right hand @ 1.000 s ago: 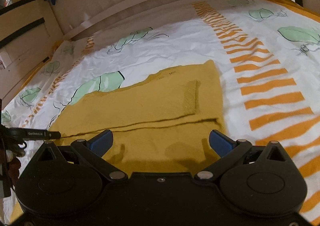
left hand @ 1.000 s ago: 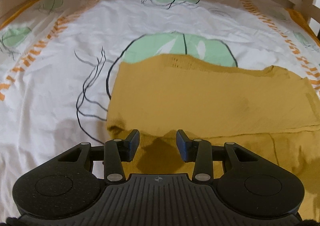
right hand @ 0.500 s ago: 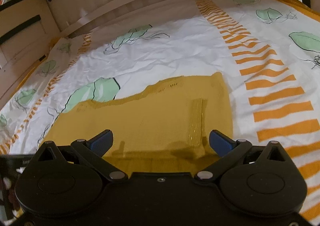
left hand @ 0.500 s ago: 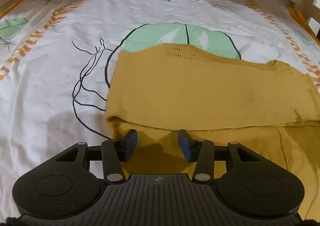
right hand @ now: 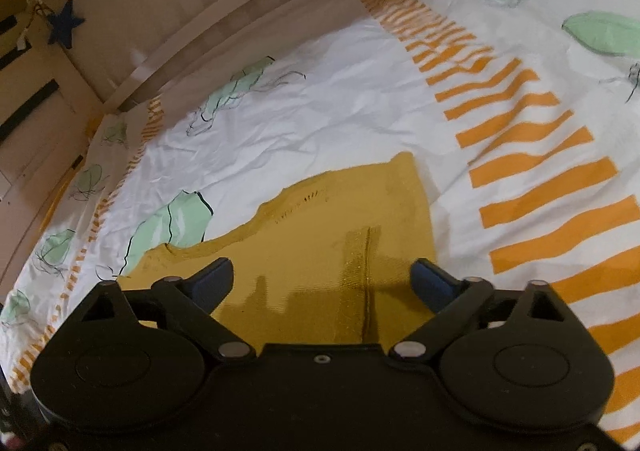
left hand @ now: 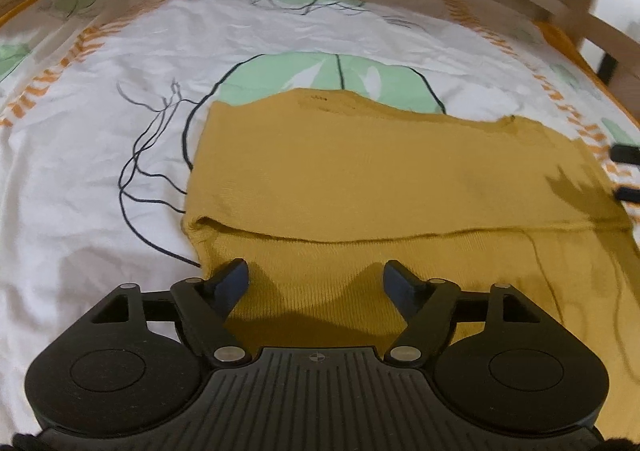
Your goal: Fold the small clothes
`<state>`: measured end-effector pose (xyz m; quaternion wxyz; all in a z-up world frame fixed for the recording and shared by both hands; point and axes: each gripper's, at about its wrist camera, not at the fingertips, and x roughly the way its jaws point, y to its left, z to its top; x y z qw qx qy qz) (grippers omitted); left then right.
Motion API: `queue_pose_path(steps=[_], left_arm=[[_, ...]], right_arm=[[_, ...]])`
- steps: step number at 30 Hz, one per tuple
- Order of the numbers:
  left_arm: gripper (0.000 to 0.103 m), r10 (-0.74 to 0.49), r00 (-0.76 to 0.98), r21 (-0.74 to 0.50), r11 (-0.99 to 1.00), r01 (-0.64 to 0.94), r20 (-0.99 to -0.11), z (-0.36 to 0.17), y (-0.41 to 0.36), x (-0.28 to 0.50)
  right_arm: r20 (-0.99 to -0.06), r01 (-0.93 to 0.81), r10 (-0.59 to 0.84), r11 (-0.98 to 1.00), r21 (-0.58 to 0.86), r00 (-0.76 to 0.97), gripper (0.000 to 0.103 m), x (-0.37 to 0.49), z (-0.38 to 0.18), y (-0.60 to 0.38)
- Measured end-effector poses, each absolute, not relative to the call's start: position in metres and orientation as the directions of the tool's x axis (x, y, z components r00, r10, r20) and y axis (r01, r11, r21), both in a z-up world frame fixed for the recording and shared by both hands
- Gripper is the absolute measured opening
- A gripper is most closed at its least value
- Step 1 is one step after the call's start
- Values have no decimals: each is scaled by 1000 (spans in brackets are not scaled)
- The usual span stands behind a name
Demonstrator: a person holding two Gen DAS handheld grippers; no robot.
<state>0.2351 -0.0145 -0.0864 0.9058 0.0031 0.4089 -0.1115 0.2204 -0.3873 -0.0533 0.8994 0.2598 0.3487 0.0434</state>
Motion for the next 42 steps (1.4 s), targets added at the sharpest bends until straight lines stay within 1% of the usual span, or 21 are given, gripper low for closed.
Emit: queue_pose_path(steps=[3, 6, 8, 10, 13, 14, 15, 18, 20, 22, 25, 28, 30, 32, 33, 34, 36, 38, 40, 41, 42], left_arm=[[76, -216, 646, -94, 971, 218, -732, -88, -13, 233], [76, -212, 659, -93, 973, 212, -722, -89, -14, 230], [77, -199, 667, -74, 975, 211, -718, -90, -17, 229], [77, -186, 674, -60, 977, 206, -715, -91, -19, 227], [77, -174, 681, -45, 978, 203, -711, -91, -21, 226], [77, -172, 682, -43, 978, 203, -711, -91, -22, 226], [77, -173, 682, -41, 978, 205, -711, -90, -21, 225], [76, -177, 678, -42, 976, 212, -714, -87, -19, 224], [76, -171, 684, -27, 976, 217, -709, -80, -18, 223], [76, -152, 720, 3, 978, 209, -677, -71, -14, 219], [76, -121, 753, 22, 984, 176, -646, -60, -8, 226], [76, -88, 749, 18, 991, 132, -657, -58, 0, 242], [76, -50, 740, 32, 995, 97, -671, -63, 4, 253], [76, -7, 705, 51, 997, 61, -709, -72, 8, 264], [78, 0, 675, 43, 998, 46, -738, -79, 12, 270], [79, -13, 662, 16, 999, 38, -749, -83, 17, 271], [80, -50, 671, -48, 999, 22, -739, -86, 27, 269], [80, -51, 673, -45, 999, 26, -738, -87, 28, 268], [82, -39, 675, -31, 999, 24, -737, -87, 25, 268], [82, -36, 673, -29, 999, 22, -738, -87, 25, 269], [83, -34, 671, -27, 999, 21, -741, -87, 24, 270]], right_arm=[[-616, 105, 261, 863, 493, 743, 94, 226, -59, -385], [-623, 94, 268, 870, 485, 735, 85, 229, -63, -381], [-627, 88, 267, 875, 475, 732, 75, 230, -64, -378], [-638, 85, 270, 880, 468, 721, 57, 233, -66, -375], [-668, 88, 246, 901, 424, 702, 45, 237, -66, -369], [-676, 81, 233, 913, 399, 700, 32, 238, -65, -367], [-681, 75, 224, 922, 380, 697, 14, 239, -64, -364], [-667, 23, 244, 931, 365, 704, 13, 237, -54, -356], [-649, -1, 221, 947, 321, 728, 13, 233, -41, -353], [-638, 22, 169, 960, 279, 751, 13, 233, -33, -359], [-652, 58, 157, 954, 295, 742, 13, 240, -39, -373], [-682, 51, 132, 969, 242, 719, 13, 244, -50, -365], [-696, 61, 122, 971, 233, 707, 13, 246, -56, -363], [-700, 70, 119, 969, 235, 704, 14, 246, -63, -363], [-697, 71, 119, 969, 237, 707, 15, 244, -65, -364], [-693, 73, 118, 968, 241, 712, 15, 243, -68, -364], [-684, 78, 112, 968, 241, 721, 14, 241, -69, -365], [-677, 76, 107, 969, 234, 728, 15, 239, -71, -365], [-665, 75, 103, 969, 234, 739, 17, 237, -72, -366], [-658, 76, 103, 968, 238, 746, 21, 235, -72, -366], [-653, 83, 98, 967, 240, 751, 33, 234, -71, -367]])
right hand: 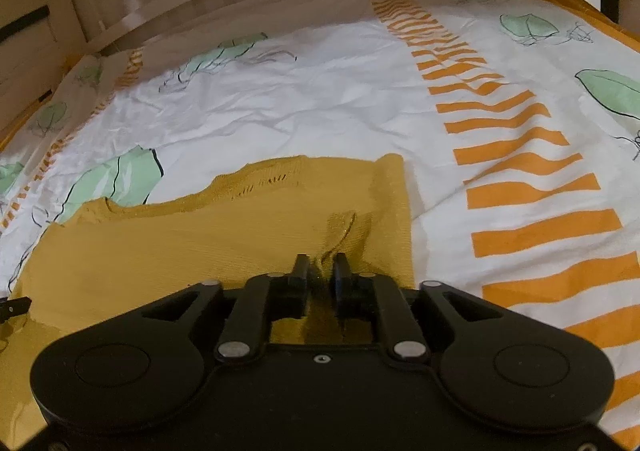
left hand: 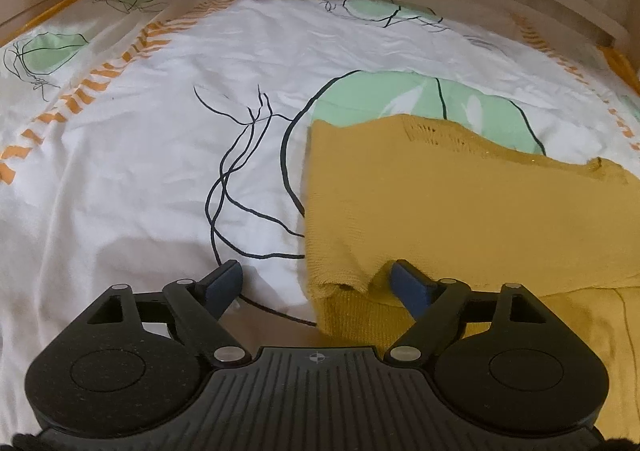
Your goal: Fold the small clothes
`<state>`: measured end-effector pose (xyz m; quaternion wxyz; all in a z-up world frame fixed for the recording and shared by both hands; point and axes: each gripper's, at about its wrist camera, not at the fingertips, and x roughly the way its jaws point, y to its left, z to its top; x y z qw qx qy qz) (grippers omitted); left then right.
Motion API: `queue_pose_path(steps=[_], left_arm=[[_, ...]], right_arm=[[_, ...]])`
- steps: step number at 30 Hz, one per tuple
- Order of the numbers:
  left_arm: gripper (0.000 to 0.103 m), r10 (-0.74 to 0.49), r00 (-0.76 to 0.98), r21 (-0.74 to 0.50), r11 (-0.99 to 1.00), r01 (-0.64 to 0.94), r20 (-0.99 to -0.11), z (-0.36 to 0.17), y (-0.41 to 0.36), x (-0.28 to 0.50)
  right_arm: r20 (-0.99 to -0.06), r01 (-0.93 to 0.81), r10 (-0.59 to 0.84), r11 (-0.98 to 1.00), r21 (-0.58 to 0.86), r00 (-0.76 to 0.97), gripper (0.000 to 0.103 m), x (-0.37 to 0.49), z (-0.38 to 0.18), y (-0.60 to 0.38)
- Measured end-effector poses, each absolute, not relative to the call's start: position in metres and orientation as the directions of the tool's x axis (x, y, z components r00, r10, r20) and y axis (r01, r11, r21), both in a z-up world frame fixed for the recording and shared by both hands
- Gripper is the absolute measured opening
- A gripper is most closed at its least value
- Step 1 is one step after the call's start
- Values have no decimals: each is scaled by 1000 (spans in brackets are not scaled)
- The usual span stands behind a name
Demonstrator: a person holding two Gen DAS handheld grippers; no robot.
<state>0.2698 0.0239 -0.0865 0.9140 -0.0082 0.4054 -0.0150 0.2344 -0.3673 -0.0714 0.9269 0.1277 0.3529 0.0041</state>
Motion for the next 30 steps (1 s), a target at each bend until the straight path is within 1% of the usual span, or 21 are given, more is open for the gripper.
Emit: queue_pose_path(steps=[1, 2, 3, 4, 7, 8, 11, 16, 20, 23, 27, 30], left_arm=[[83, -34, 668, -26, 999, 21, -744, -86, 24, 271], [83, -34, 663, -27, 999, 20, -748, -85, 24, 272], [83, -35, 659, -29, 999, 21, -752, -84, 24, 273], [83, -37, 655, -30, 999, 21, -755, -83, 25, 273], [82, -38, 650, -40, 999, 11, -759, -78, 29, 269], [82, -35, 650, -43, 999, 3, -759, -75, 31, 264], [82, -47, 656, -60, 998, 1, -754, -64, 36, 246], [82, -91, 660, -82, 996, 44, -746, -42, 46, 208], [82, -130, 669, -96, 991, 88, -732, -23, 54, 167], [82, -154, 673, -105, 988, 113, -724, -13, 60, 140], [82, -180, 652, -99, 982, 158, -737, -12, 62, 106], [82, -183, 628, -91, 980, 176, -757, -19, 65, 83]], right_arm=[[-646, 92, 90, 966, 242, 758, 45, 232, -70, -369], [-639, 99, 82, 965, 242, 765, 52, 230, -69, -370], [-635, 108, 65, 967, 230, 770, 63, 227, -67, -370], [-635, 115, 49, 970, 215, 771, 67, 225, -64, -370], [-639, 128, 16, 976, 178, 769, 68, 214, -56, -371], [-637, 127, 22, 974, 188, 771, 69, 208, -53, -373], [-631, 124, 42, 968, 217, 775, 76, 188, -43, -377], [-632, 99, 86, 963, 252, 770, 77, 140, -27, -375], [-636, 93, 114, 955, 282, 763, 82, 96, -17, -373], [-641, 101, 137, 942, 321, 756, 82, 62, -15, -372], [-663, 115, 163, 928, 355, 731, 84, 26, -18, -366], [-690, 124, 183, 921, 369, 701, 90, 4, -23, -362]])
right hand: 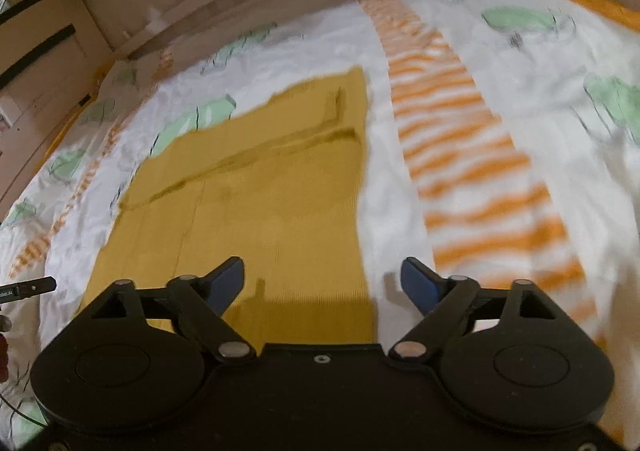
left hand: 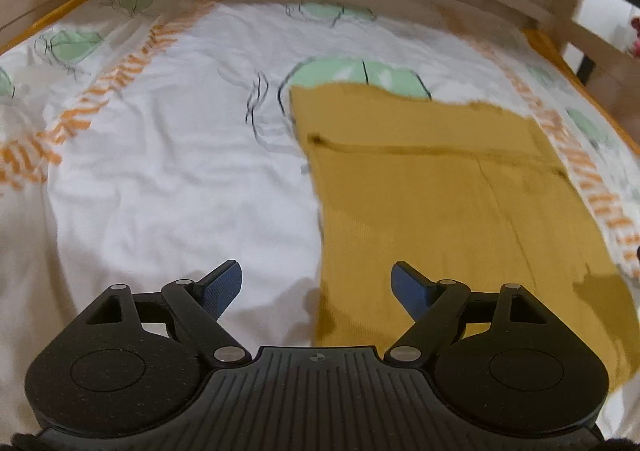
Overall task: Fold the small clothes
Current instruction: 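Move both tools to the sweater hem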
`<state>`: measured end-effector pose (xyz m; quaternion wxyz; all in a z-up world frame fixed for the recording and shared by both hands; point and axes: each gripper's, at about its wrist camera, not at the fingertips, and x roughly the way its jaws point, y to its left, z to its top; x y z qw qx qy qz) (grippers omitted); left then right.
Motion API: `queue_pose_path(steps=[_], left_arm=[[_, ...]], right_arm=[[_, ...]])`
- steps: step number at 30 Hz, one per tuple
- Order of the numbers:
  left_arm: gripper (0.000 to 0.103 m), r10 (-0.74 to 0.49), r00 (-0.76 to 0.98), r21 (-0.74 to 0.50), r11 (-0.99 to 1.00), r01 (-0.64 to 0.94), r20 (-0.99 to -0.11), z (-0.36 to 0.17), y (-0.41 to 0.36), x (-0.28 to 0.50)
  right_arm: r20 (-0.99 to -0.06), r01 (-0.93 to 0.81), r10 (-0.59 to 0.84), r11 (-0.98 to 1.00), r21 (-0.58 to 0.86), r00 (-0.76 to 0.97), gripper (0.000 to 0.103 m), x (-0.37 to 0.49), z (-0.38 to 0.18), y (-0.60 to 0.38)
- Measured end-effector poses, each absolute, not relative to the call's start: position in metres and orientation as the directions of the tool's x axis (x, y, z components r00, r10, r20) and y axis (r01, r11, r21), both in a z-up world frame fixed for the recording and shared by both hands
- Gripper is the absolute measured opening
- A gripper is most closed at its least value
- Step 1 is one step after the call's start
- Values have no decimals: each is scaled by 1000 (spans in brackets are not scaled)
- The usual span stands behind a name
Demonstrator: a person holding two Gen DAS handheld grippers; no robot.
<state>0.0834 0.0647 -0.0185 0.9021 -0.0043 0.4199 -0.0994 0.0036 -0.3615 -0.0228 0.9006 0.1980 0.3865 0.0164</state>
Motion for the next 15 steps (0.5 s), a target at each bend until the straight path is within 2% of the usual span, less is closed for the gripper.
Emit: queue_pose_path(steps=[3, 6, 9, 15], left_arm=[[82, -180, 597, -82, 979, 187, -782, -28, 66, 65], [82, -173, 565, -79, 979, 188, -807, -39, 69, 49], [82, -164, 536, -71, 979, 189, -828, -48, 73, 37], [82, -188, 486, -110, 976, 186, -853, -60, 75, 22]], right_arm=[[-712, 136, 198, 914, 383, 673, 91, -14, -28, -359], [-738, 154, 211, 906, 393, 641, 97, -27, -34, -360], [-762, 176, 207, 905, 388, 613, 97, -36, -39, -362], [-785, 198, 250, 884, 424, 566, 102, -48, -50, -360]])
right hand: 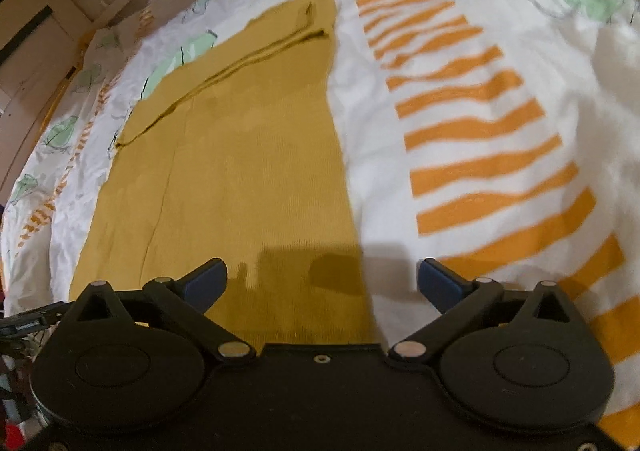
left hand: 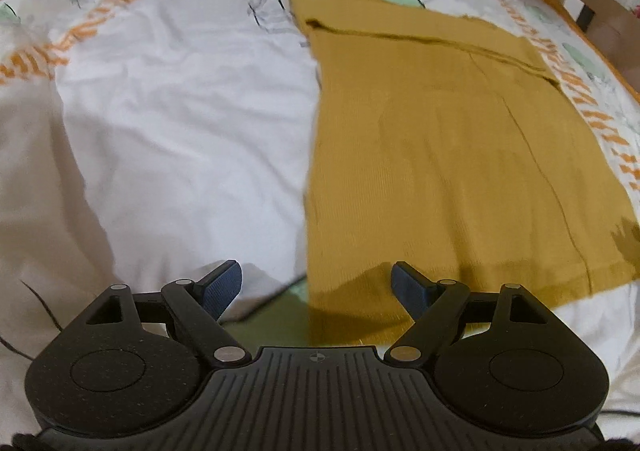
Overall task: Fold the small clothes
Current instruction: 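Move both tools to the sweater hem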
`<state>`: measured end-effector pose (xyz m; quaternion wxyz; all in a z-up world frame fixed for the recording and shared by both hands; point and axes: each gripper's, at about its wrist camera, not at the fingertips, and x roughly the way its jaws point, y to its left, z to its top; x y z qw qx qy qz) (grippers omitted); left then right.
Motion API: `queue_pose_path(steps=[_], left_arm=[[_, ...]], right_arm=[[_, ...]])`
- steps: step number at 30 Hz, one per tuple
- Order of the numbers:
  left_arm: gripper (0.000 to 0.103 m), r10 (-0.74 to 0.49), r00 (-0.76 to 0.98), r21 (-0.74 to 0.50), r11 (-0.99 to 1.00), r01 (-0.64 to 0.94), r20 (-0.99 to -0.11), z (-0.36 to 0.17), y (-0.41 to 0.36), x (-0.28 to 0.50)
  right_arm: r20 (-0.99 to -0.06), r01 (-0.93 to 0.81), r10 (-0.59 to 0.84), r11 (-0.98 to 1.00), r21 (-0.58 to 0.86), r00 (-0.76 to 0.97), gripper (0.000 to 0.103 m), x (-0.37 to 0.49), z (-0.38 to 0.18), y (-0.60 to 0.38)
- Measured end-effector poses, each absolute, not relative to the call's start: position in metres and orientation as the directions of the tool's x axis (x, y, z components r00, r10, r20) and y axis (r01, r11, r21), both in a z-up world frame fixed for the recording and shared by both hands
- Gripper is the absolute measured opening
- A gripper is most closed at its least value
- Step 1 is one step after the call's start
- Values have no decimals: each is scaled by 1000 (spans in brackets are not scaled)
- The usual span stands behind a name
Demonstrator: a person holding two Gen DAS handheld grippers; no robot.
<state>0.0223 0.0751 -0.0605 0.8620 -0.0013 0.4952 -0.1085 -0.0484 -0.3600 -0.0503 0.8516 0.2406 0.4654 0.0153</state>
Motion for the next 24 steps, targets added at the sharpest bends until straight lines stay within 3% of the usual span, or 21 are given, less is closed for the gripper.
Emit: queue_pose_path(steps=[8, 24], left_arm=[[82, -204, 490, -119, 973, 200, -848, -70, 69, 21], [84, -250, 504, -160, 963, 216, -826, -72, 68, 28]], right_arm=[[-803, 165, 279, 893, 418, 526, 103, -49, -59, -352], [-746, 134, 392, 834, 535, 538, 103, -53, -63, -363]])
